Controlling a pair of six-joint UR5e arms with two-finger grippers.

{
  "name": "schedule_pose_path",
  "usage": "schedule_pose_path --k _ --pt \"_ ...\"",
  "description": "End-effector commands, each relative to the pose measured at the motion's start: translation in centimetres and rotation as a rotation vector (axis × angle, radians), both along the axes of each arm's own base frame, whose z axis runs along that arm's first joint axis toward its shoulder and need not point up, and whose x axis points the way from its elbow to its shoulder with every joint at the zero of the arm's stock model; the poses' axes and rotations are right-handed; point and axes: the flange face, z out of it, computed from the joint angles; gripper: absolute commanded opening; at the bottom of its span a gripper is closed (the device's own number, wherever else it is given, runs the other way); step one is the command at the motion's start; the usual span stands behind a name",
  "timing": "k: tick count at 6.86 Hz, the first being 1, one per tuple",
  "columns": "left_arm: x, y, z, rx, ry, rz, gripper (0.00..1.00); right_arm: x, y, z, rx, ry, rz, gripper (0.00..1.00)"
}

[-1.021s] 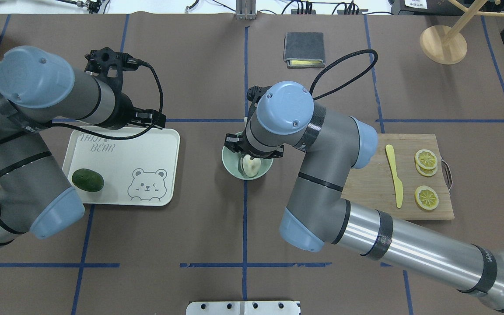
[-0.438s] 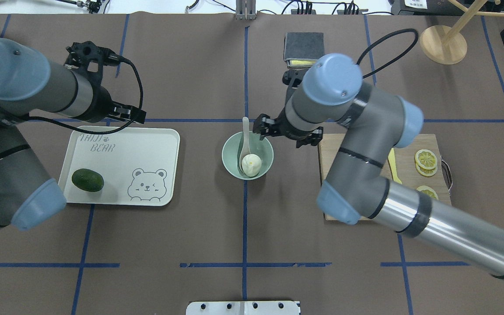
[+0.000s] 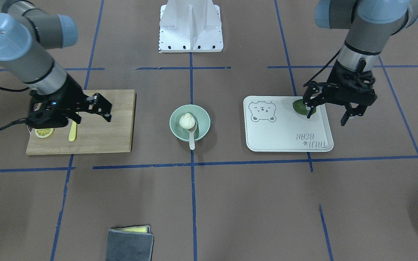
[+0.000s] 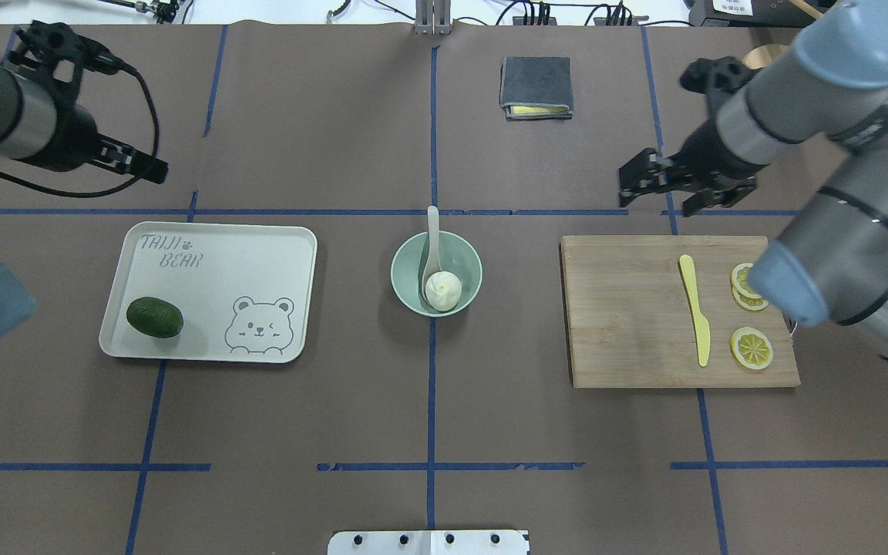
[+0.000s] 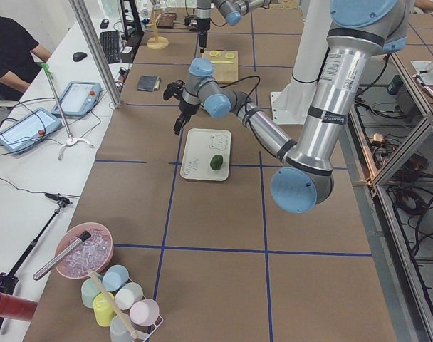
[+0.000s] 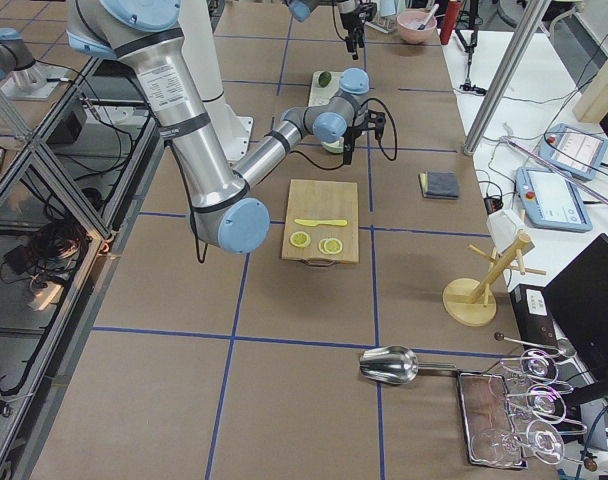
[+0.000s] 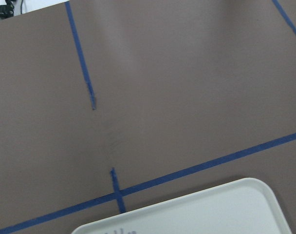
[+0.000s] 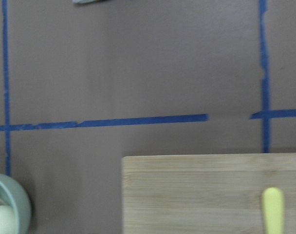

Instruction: Put spoon and bun in bowl

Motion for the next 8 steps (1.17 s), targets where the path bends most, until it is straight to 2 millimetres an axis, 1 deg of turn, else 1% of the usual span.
schedule_pose_path --k 1,2,3,4,5,6,7,8 --pt "-10.2 -1.4 5.1 0.072 -0.083 0.071 0.99 13.0 -0.4 8.8 0.091 0.038 -0.035 1.00" --pt "-15.4 -1.2 7.9 0.110 -0.137 0.109 0.99 17.9 1.1 13.9 0.113 0.082 -0.045 1.00" --pt "-20.2 -0.8 11.5 0.099 -0.148 0.131 0.99 22.3 2.7 17.8 0.129 0.115 -0.060 1.00" --pt "-22.9 -0.4 16.3 0.055 -0.133 0.175 0.99 26.4 3.1 19.3 0.117 0.137 -0.078 1.00" --pt "-26.0 1.5 20.7 -0.006 -0.104 0.178 0.99 29.8 3.7 20.7 0.113 0.158 -0.125 1.00" --pt "-27.3 3.8 23.0 -0.112 -0.041 0.174 0.99 31.8 5.1 22.6 0.104 0.163 -0.164 1.00" --pt "-27.4 6.4 25.1 -0.190 -0.021 0.179 1.00 32.3 7.0 24.5 0.094 0.160 -0.186 1.00" --pt "-27.5 7.8 26.9 -0.225 -0.017 0.180 1.00 32.5 7.3 24.2 0.092 0.160 -0.179 1.00"
